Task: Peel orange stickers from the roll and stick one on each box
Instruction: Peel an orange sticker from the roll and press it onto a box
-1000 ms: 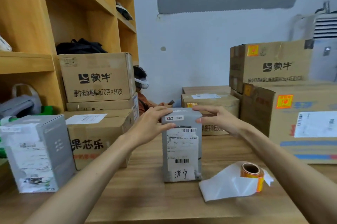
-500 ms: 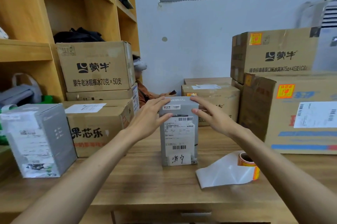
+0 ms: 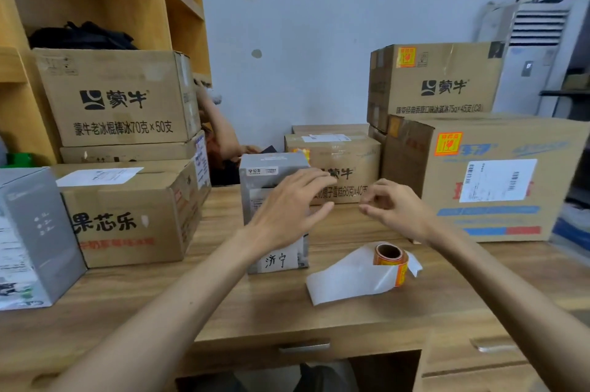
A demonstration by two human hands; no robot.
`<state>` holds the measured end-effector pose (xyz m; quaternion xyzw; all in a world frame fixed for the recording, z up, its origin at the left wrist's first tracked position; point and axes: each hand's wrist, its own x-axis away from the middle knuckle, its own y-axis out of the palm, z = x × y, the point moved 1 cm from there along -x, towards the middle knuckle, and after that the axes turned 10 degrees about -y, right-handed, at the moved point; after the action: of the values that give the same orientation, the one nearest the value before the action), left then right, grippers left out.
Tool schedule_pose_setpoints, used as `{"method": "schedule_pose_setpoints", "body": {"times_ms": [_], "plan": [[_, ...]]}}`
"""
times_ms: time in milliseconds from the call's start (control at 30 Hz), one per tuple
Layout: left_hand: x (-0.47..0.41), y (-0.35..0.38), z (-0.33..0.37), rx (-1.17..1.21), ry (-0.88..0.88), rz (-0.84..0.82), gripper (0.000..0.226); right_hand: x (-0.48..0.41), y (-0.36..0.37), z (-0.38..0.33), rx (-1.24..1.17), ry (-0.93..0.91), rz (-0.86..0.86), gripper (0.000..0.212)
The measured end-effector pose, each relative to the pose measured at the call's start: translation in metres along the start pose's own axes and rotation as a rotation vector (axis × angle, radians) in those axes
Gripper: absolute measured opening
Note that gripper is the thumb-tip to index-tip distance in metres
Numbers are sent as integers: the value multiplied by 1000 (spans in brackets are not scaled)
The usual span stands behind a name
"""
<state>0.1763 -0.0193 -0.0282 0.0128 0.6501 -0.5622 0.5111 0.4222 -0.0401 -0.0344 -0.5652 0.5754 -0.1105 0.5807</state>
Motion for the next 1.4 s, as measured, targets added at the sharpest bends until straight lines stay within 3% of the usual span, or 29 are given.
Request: {"method": "schedule_pose_setpoints", "body": {"times_ms": [167,333,500,733,933,1233,1400], "plan": [[15,67,36,154,-95,-212,37,49,3,30,-15,163,-114,12],[32,120,56,132,-223,-405,35,76,17,43,-25,197,-168,5],[39,134,69,205,-342,-339,33,87,30,45,-132,262,-110,15],[45,143,62,323,-320,-350,21,93,34,41,-230,303,-38,18],[49,136,43,264,-384,-375,26,96,36,43,-128,234,-53,12],[55,140,27,396,-432,-320,36,96,53,43,46,153,1,17],[62,144,26,490,-482,-257,28,103,68,45,50,167,87,11]]}}
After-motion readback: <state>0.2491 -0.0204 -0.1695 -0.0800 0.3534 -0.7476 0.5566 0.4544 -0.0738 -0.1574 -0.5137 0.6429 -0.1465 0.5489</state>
